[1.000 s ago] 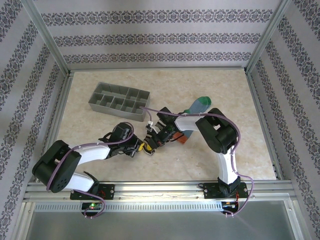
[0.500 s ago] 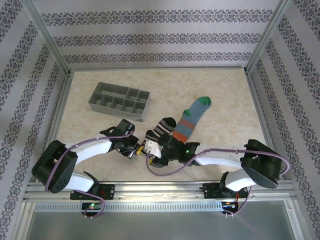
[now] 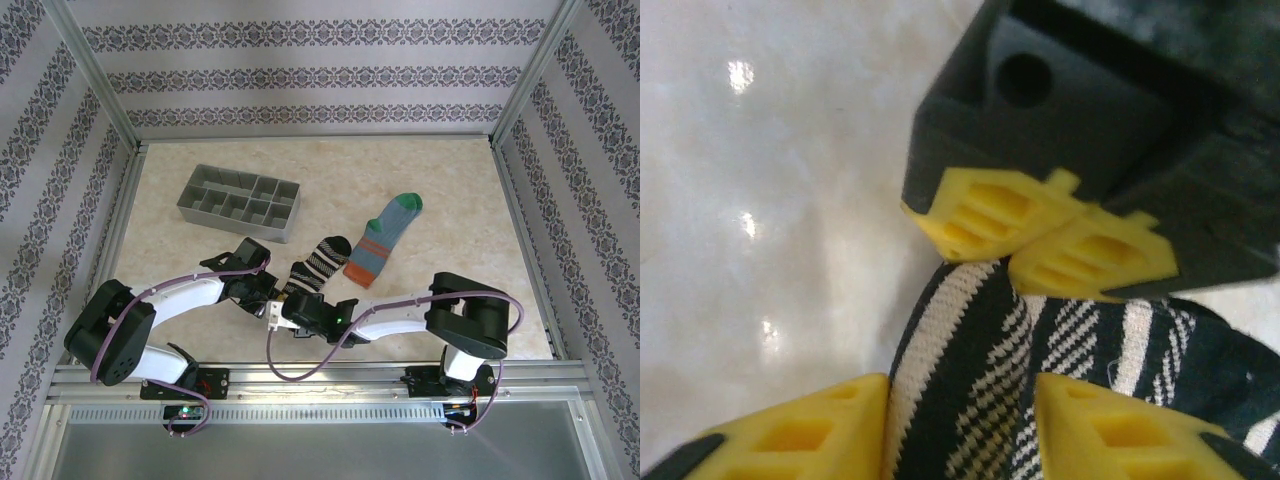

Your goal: Roll the socks

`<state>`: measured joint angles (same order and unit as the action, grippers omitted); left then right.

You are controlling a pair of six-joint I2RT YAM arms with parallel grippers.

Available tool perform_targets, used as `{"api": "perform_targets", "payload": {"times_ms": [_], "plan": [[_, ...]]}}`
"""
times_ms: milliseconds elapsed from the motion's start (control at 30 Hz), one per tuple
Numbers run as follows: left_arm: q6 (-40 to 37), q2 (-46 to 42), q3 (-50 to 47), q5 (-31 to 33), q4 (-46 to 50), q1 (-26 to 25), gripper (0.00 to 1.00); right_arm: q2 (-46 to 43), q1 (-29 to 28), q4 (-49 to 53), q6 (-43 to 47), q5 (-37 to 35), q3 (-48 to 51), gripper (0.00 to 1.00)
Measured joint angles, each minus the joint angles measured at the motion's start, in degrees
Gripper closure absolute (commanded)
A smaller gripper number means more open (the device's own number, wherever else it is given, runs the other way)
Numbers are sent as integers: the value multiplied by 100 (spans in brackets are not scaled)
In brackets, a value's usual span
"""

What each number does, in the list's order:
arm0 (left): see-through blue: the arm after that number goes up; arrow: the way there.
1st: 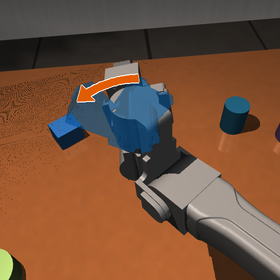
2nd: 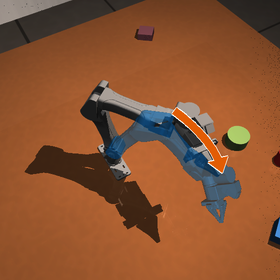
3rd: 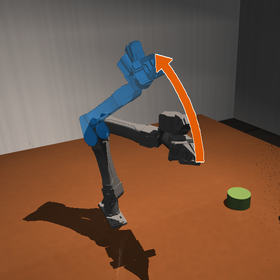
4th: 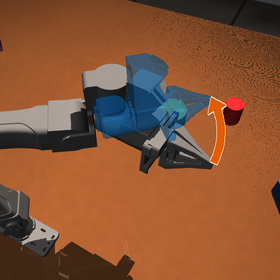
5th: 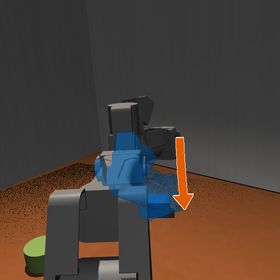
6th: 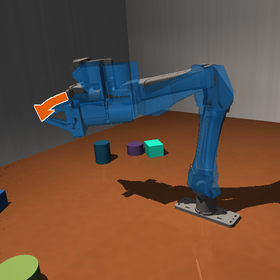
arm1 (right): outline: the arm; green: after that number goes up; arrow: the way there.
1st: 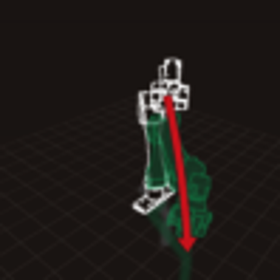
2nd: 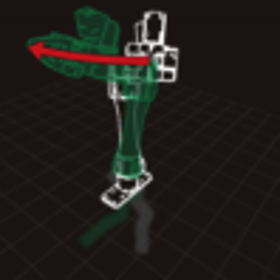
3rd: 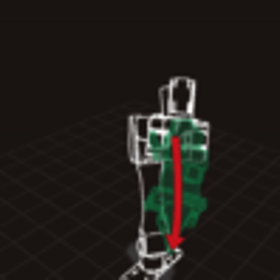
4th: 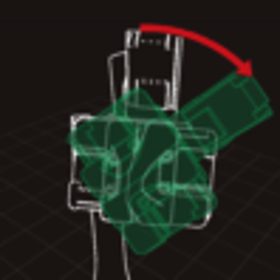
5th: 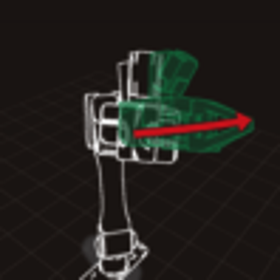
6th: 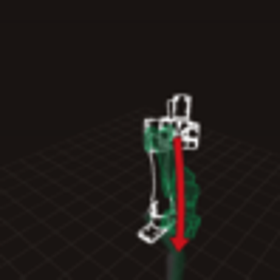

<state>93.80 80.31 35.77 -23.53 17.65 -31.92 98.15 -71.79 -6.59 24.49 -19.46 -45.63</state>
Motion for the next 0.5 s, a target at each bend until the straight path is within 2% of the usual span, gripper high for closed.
{"api": "perform_targets", "payload": {"times_ms": [100, 167, 267, 333, 400, 500], "plan": [[2, 0, 0, 4, -2, 0, 100, 105, 4, 92, -127, -83, -66, 94], [2, -4, 0, 17, -7, 2, 98, 101, 20, 144, -214, -70, -90, 100], [-22, -72, -2, 61, -9, 4, 68, 70, 149, 212, -459, 127, -109, 100], [-42, -214, -33, 107, 0, 9, 52, 11, 343, 273, -686, 428, -107, 100], [-33, -422, -85, 210, 15, 37, 43, -85, 643, 236, -901, 879, -42, 100], [-44, -686, -173, 264, 20, 83, 40, -168, 1003, 173, -1231, 1644, 81, 100]]}}
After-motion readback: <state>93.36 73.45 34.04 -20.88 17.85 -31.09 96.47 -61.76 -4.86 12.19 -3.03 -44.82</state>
